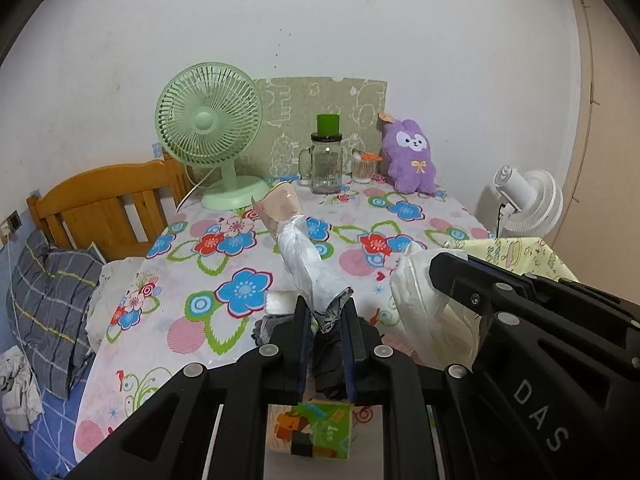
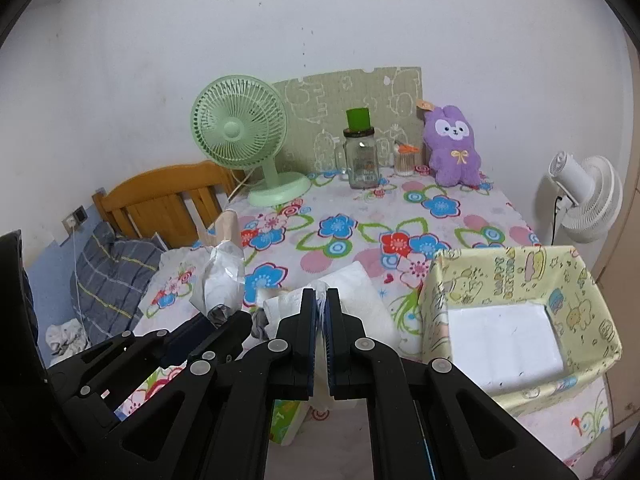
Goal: Organize soft objects
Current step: 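Carry both held white items over the open gift-wrapped box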
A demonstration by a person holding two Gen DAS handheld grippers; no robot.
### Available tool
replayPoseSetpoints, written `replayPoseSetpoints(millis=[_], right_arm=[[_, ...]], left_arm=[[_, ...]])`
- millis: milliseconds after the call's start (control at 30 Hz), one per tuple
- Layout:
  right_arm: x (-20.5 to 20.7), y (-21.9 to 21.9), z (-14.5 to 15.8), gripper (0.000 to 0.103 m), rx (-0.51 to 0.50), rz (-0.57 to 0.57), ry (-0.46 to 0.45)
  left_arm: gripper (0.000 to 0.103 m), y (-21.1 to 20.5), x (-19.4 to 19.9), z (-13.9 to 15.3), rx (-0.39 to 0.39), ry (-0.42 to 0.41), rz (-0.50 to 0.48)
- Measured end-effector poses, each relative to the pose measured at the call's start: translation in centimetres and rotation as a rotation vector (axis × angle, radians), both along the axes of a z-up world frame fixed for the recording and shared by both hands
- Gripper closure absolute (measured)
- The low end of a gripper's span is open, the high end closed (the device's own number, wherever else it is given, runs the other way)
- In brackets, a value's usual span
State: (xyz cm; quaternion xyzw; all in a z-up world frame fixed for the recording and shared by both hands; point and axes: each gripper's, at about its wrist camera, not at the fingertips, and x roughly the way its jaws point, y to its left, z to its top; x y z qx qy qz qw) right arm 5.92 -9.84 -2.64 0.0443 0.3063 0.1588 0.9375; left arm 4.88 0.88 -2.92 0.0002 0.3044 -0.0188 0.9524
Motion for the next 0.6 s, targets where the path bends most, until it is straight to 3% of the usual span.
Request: replayPoseSetpoints(millis=[600], right_arm=[[1.0, -4.6, 2.3, 0.096, 0.022, -0.042, -0.051]], left_arm=[[0.091, -4.2, 1.0, 1.8, 0.0, -0.03, -0.049]])
